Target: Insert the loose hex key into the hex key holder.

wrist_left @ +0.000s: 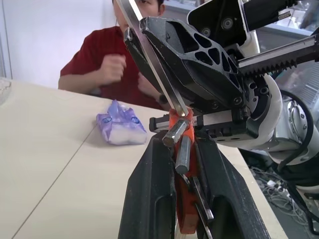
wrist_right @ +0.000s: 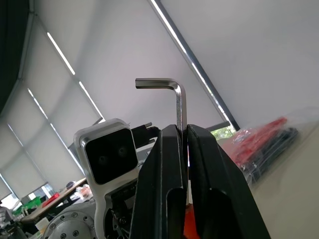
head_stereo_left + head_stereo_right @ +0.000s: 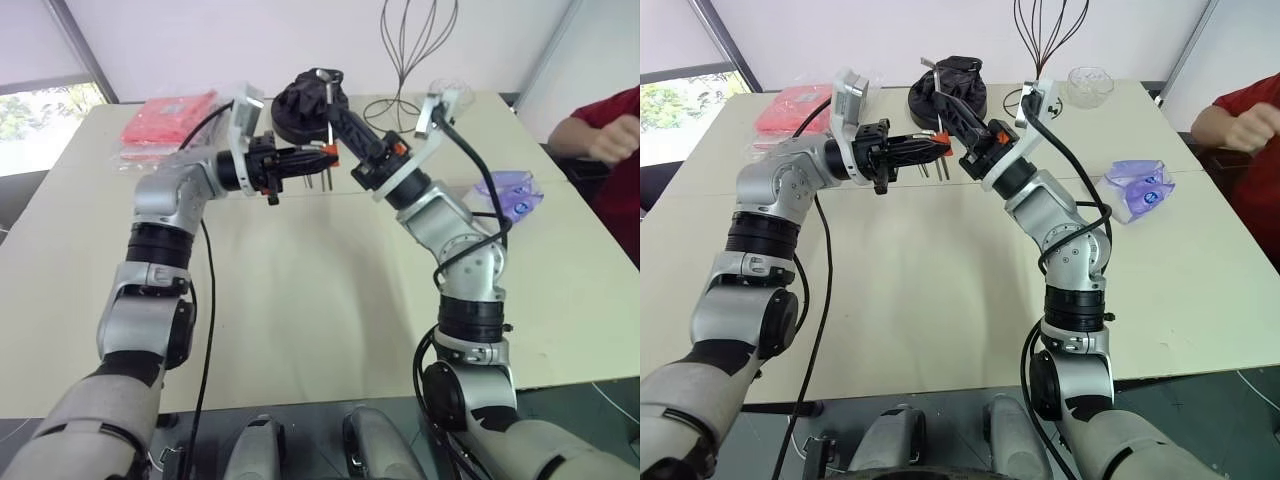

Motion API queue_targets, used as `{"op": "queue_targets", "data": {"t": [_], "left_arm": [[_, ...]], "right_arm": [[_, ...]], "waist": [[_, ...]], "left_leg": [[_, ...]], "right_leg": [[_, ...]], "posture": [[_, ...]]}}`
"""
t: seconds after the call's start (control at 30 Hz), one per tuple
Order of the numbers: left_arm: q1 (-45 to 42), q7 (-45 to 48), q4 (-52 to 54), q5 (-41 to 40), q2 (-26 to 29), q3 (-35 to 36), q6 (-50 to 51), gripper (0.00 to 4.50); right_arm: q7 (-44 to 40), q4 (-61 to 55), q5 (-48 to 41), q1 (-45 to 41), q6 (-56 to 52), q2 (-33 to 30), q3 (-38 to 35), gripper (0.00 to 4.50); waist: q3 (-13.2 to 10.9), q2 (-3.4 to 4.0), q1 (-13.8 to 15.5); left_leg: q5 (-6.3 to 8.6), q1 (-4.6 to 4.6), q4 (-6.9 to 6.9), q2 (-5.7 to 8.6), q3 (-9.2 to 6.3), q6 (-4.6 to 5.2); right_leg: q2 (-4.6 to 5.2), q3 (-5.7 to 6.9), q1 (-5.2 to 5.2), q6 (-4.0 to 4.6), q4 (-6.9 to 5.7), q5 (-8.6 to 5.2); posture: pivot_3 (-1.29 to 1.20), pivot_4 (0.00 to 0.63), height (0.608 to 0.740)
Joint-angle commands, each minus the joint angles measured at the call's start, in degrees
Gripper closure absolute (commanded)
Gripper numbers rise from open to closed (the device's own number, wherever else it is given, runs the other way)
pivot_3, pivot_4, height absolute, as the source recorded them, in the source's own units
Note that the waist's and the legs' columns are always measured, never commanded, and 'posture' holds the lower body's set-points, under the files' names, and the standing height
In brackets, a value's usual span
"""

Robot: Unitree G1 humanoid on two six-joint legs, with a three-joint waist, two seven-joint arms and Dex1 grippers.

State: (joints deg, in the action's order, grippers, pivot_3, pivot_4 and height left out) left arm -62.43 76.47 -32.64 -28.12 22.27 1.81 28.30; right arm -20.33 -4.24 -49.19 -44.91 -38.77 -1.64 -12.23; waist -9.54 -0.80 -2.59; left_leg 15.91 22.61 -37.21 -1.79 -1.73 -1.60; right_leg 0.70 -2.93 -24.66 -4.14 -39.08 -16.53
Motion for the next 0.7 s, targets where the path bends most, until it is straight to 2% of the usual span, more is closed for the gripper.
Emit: {"op": "queue_targets", "data": {"t": [0.03, 0.7], "left_arm": [[-0.28, -0.02, 3.16, -1.84, 0.65, 2.25, -0.14, 4.5], [0.0, -0.69, 4.11, -2.65, 0.43, 2.83, 1.64, 4.5]], "right_arm": [[-0.11, -0.03, -0.15, 0.19, 1.15, -0.71, -0.4, 4.43], [-0.74, 1.54, 0.79, 0.09, 3.1, -1.07, -0.2, 4.43]], "waist": [[0.0, 0.0, 0.01], [0.0, 0.0, 0.01]], "left_leg": [[0.0, 0.0, 0.0, 0.0, 0.0, 0.0], [0.0, 0.0, 0.0, 0.0, 0.0, 0.0]], "right_leg": [[0.0, 0.0, 0.0, 0.0, 0.0, 0.0], [0.0, 0.0, 0.0, 0.0, 0.01, 0.0]], "posture": [[0.0, 0.15, 0.74], [0.0, 0.15, 0.74]]}}
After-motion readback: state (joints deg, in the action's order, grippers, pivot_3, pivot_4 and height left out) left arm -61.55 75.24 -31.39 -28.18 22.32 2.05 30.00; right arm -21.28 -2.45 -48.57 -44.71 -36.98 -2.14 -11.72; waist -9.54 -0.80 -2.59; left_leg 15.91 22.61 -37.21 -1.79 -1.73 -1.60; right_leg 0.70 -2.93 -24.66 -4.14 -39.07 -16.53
